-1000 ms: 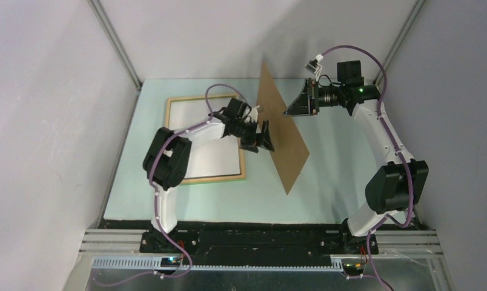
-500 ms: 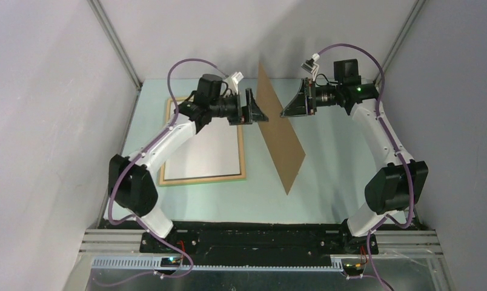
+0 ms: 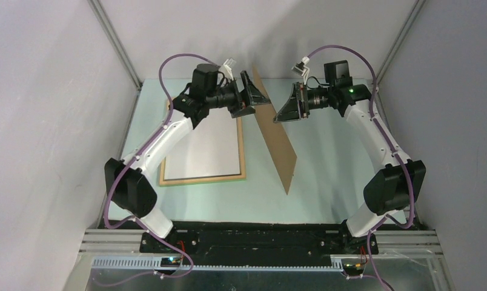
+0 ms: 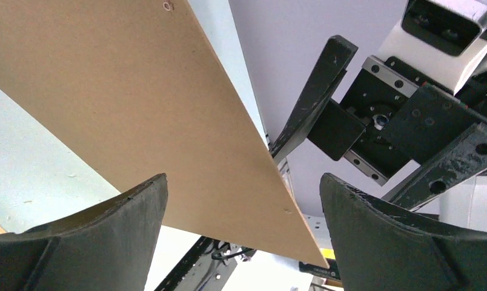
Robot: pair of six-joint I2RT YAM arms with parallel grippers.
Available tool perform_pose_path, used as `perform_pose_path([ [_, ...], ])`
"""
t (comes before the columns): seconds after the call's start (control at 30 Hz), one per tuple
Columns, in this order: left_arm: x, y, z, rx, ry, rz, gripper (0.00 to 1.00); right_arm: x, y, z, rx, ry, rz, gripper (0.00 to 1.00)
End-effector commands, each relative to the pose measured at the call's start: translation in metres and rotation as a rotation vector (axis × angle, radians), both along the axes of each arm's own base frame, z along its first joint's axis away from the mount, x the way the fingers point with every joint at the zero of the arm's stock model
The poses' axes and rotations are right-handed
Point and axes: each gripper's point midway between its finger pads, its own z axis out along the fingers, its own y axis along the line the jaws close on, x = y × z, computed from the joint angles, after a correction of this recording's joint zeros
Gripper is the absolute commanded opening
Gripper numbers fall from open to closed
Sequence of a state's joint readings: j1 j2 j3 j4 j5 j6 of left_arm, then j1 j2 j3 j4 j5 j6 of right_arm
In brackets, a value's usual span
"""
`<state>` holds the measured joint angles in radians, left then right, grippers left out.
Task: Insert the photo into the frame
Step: Turn over the photo frame item at the center of the board.
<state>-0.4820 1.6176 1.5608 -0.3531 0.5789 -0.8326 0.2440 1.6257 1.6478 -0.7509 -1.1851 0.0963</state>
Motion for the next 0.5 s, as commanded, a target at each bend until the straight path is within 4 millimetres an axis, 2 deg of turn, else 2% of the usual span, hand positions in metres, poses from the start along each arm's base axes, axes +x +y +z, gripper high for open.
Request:
perform_pose_path([
  [0.0,0.004,-0.005,0.018,-0.043,0.006,0.027,0.99,-0.010,0.004,0.012,0.005,-0.053,0.022,0.87],
  [0.3,0.001,-0.007,0.004,-0.024,0.032,0.028,0.99,-0.020,0.014,0.009,0.009,-0.049,0.065,0.88],
  [0.47,-0.002,-0.003,0.006,-0.023,0.023,0.033,0.99,-0.021,0.015,0.008,0.005,-0.056,0.068,0.88],
])
